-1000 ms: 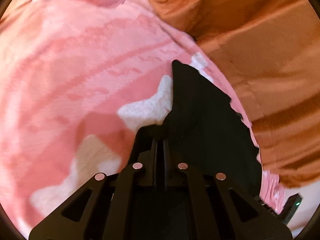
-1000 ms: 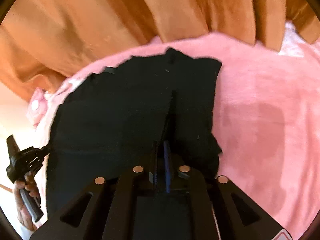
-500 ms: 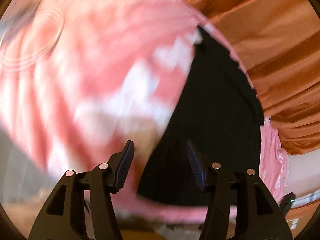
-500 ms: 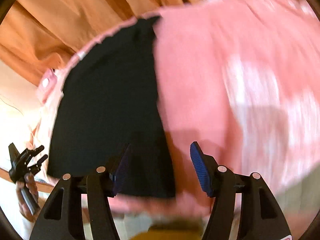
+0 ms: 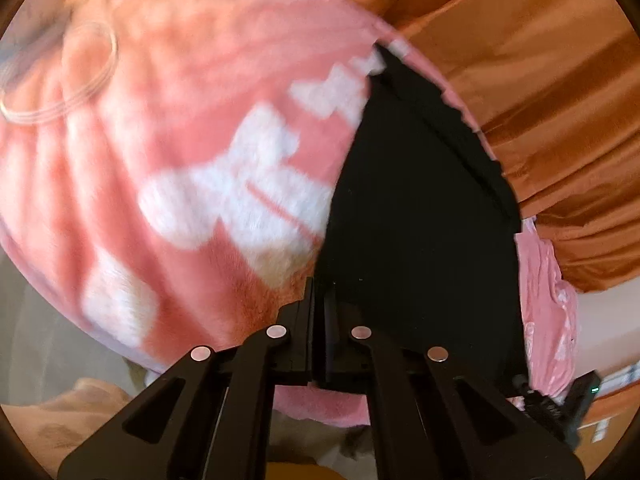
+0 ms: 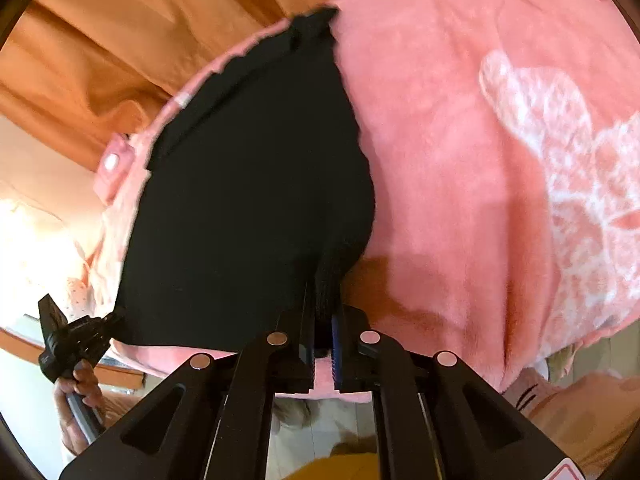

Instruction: Fold small clothes

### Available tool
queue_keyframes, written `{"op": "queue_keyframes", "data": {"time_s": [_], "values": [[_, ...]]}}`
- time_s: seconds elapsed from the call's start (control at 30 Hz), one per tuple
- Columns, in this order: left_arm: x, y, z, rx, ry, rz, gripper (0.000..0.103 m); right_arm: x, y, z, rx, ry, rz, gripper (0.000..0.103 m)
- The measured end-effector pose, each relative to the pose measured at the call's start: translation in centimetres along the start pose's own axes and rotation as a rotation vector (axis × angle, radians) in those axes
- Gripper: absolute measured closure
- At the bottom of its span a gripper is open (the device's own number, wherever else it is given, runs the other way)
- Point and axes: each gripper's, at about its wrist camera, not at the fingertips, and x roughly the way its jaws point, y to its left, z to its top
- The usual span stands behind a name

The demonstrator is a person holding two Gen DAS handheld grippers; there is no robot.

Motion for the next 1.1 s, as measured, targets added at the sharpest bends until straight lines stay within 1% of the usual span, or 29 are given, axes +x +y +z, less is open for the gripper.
{"op": "queue_keyframes", "data": {"time_s": [0.07, 0.1, 0.13, 0.2, 0.27, 0.3, 0.43, 0.47, 0.5, 0.53, 0.6, 0.63, 0.67, 0.7, 0.73, 0.77, 0.8, 0.83, 0.87, 0.9, 0.93, 0.97, 1.0, 1.03, 1.07, 1.1], "values": [[-2.8, -0.6, -0.7, 0.01, -0.03, -0.062, 0.101, -3.0, 0.2, 0.1, -0.002, -0.048, 0.015, 0.098], [-3.7, -0.9, -1.1, 0.019, -0.032, -0.077, 0.102, -4.4, 0.2, -0.1, -0.009, -0.066, 0.019, 0.099], [-4.7, -1.2, -1.6, 0.032, -0.034, -0.088, 0.102, -5.6, 0.4, -0.1, -0.025, -0.082, 0.008, 0.099], [-6.7, -2.0, -3.1, 0.077, -0.038, -0.082, 0.102, -7.8, 0.4, -0.8, -0.063, -0.093, -0.021, 0.099], [-8.6, -2.6, -5.0, 0.126, -0.038, -0.061, 0.102, -9.7, 0.3, -2.1, -0.094, -0.077, -0.044, 0.099], [-9.7, -2.7, -6.3, 0.145, -0.026, -0.054, 0.102, -10.5, 0.2, -2.9, -0.106, -0.057, -0.054, 0.099], [-12.7, -2.6, -11.0, 0.147, 0.034, -0.045, 0.102, -13.0, 0.0, -7.2, -0.164, 0.053, -0.101, 0.099], [-13.9, -2.6, -11.9, 0.137, 0.041, -0.05, 0.101, -13.6, -0.1, -7.9, -0.169, 0.068, -0.101, 0.099], [-14.6, -2.5, -12.1, 0.121, 0.038, -0.063, 0.101, -14.5, 0.0, -8.3, -0.167, 0.078, -0.081, 0.099], [-15.6, -2.7, -12.0, 0.101, 0.027, -0.082, 0.101, -15.7, 0.2, -8.2, -0.163, 0.07, -0.049, 0.099], [-17.6, -3.2, -10.2, 0.08, -0.03, -0.127, 0.101, -17.5, 1.2, -6.9, -0.169, 0.015, 0.004, 0.099], [-18.4, -3.7, -8.3, 0.088, -0.075, -0.154, 0.101, -18.5, 1.4, -5.8, -0.18, -0.026, 0.03, 0.099], [-18.8, -4.7, -5.8, 0.122, -0.136, -0.171, 0.101, -19.3, 1.7, -3.6, -0.194, -0.083, 0.069, 0.099], [-18.8, -5.5, -4.2, 0.145, -0.174, -0.169, 0.101, -19.7, 1.9, -1.6, -0.203, -0.132, 0.104, 0.099], [-18.4, -6.6, -2.1, 0.171, -0.215, -0.176, 0.101, -19.5, 2.0, 1.5, -0.208, -0.182, 0.147, 0.099], [-17.2, -7.7, 0.7, 0.183, -0.256, -0.175, 0.101, -18.7, 1.8, 4.0, -0.2, -0.21, 0.178, 0.099], [-15.9, -8.2, 2.6, 0.174, -0.265, -0.174, 0.101, -17.7, 1.6, 5.9, -0.191, -0.228, 0.189, 0.099], [-13.8, -9.0, 5.2, 0.157, -0.262, -0.176, 0.101, -15.5, 1.4, 9.2, -0.169, -0.235, 0.2, 0.099], [-12.1, -9.5, 6.8, 0.147, -0.264, -0.155, 0.101, -13.2, 1.0, 11.8, -0.142, -0.222, 0.204, 0.099], [-8.8, -10.5, 9.3, 0.154, -0.254, -0.104, 0.101, -10.8, 0.7, 13.9, -0.117, -0.205, 0.198, 0.099], [-7.3, -10.8, 10.2, 0.145, -0.25, -0.082, 0.101, -8.8, 0.4, 15.5, -0.098, -0.186, 0.186, 0.099], [-3.9, -11.4, 12.0, 0.145, -0.216, -0.042, 0.101, -5.1, -0.3, 17.9, -0.063, -0.146, 0.158, 0.099], [-1.4, -11.6, 13.1, 0.144, -0.199, -0.003, 0.101, -3.0, -0.5, 19.1, -0.042, -0.129, 0.129, 0.099], [0.1, -11.5, 13.4, 0.134, -0.187, 0.019, 0.101, -0.4, -0.9, 20.4, -0.022, -0.098, 0.1, 0.099], [2.8, -11.5, 14.2, 0.132, -0.155, 0.047, 0.101, 1.4, -1.3, 21.1, -0.001, -0.076, 0.082, 0.099], [4.5, -11.2, 14.7, 0.124, -0.135, 0.059, 0.101, 3.4, -2.0, 21.8, 0.02, -0.055, 0.061, 0.099]]}}
